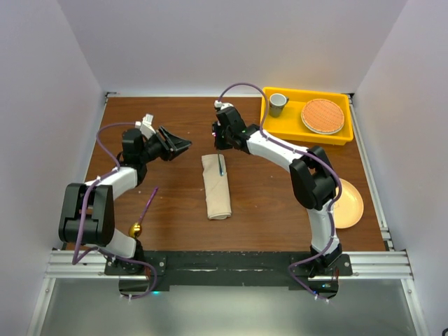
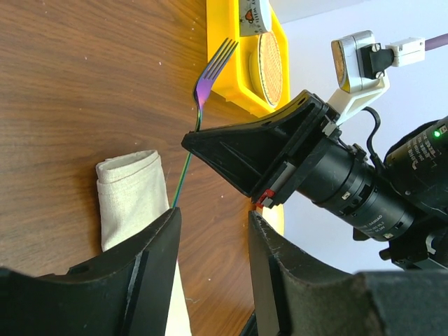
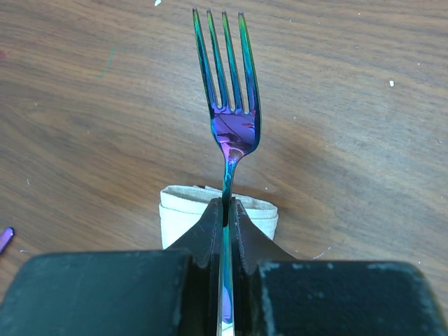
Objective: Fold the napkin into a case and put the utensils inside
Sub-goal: Insert the fork into the folded napkin.
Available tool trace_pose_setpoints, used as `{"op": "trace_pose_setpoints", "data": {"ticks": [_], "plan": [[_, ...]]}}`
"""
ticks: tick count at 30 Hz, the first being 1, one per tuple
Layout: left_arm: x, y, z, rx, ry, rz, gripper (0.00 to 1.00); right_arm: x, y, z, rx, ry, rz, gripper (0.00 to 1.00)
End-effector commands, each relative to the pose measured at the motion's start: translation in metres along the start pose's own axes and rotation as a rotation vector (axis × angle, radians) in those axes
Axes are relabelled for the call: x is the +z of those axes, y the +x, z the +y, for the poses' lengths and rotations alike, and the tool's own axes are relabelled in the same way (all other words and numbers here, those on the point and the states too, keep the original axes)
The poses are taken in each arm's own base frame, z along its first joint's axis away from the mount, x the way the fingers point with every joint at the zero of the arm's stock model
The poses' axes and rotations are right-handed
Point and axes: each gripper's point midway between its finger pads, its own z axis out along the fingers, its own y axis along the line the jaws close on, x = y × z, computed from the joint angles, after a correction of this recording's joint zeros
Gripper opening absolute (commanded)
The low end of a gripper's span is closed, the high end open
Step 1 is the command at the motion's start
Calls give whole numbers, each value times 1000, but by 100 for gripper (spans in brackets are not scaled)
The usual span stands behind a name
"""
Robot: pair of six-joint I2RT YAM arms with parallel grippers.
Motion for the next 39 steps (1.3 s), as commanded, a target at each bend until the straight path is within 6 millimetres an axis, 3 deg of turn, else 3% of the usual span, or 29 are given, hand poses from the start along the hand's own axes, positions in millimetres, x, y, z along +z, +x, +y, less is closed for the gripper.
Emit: {"op": "trace_pose_setpoints", "data": {"ticks": [1, 11, 17, 22, 25, 29, 33, 39], "plan": [[-3, 1, -1, 14, 22, -4, 47, -14, -21, 11, 26, -25, -67, 0], [-4, 2, 2, 14, 19, -4, 45, -23, 1, 15, 36, -31, -30, 0], [1, 10, 15, 43, -7, 30, 43, -26, 12, 14, 36, -25, -8, 0], [16, 25, 33, 61, -28, 99, 47, -23, 13, 15, 41, -19, -6, 0], [26, 35, 41, 94, -41, 155, 57, -20, 15, 14, 39, -11, 0, 0], [40, 49, 42, 129, -20, 216, 62, -18, 16, 11, 39, -2, 2, 0], [51, 64, 51, 141, -34, 261, 63, -17, 18, 11, 42, -1, 7, 0], [60, 70, 73, 131, -115, 254, 62, -16, 19, 11, 46, 0, 12, 0]]}}
